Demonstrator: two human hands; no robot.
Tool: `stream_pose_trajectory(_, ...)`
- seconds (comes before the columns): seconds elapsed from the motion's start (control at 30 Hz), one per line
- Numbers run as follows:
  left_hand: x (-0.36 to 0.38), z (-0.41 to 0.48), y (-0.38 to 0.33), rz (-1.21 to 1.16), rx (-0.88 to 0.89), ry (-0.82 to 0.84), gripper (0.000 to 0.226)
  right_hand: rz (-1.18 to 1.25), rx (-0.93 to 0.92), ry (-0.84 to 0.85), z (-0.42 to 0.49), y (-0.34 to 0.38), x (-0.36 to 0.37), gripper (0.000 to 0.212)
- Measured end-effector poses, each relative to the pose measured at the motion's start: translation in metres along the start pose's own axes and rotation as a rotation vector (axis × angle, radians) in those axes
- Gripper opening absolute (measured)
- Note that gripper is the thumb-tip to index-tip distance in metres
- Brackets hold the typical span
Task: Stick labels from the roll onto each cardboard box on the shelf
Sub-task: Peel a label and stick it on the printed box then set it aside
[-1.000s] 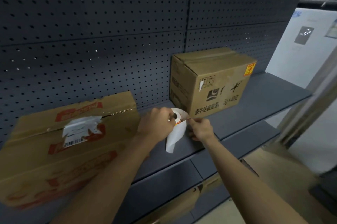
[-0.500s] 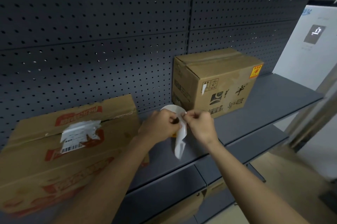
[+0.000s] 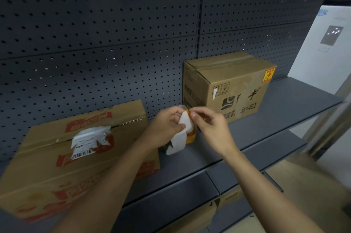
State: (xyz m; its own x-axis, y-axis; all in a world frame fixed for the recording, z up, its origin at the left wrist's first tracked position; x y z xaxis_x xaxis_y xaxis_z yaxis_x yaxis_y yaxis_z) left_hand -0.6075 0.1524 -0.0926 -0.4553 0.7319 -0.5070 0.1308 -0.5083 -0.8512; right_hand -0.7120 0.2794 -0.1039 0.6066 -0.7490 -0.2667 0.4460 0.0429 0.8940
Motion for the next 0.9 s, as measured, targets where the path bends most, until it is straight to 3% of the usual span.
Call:
stream_pose_trajectory(0.23,0.000,-0.014,-0.008,-0.085,0.042,0.025,0.021,-0.130,-0.137,0.002,-0.008,0.020,-0.004,0.011)
stream_pose_trajectory(0.37,0.000,-0.021,-0.014,-0.123,0.105,0.019,0.008,-0.143,-0.161,0.010,-0.011,0.023,-0.004,0.013)
stream_pose_trajectory(0.7,-0.004,-0.031,-0.012,-0.005,0.121,-0.020,0.014,-0.012,0.004,0.050,-0.018,0.017,-0.003,0.009)
stream_pose_trajectory(0.9,-0.008,-0.039,-0.007,0.117,0.042,-0.085,0.017,0.017,0.075,-0.165,-0.017,0.019,-0.019,0.020)
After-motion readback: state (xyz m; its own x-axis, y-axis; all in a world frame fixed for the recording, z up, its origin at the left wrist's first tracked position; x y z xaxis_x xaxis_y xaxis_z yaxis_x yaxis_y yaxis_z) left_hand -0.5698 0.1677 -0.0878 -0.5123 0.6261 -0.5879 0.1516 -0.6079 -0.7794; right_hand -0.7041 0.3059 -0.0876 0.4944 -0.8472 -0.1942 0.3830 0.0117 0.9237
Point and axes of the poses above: each hand's wrist, its own z-axis towards the middle knuckle, its own x-axis out of the palm, y = z × x, the point moved 3 cm from there along z, towards the middle knuckle, and after that the axes turned 1 degree about z, right-handed, at the moved point
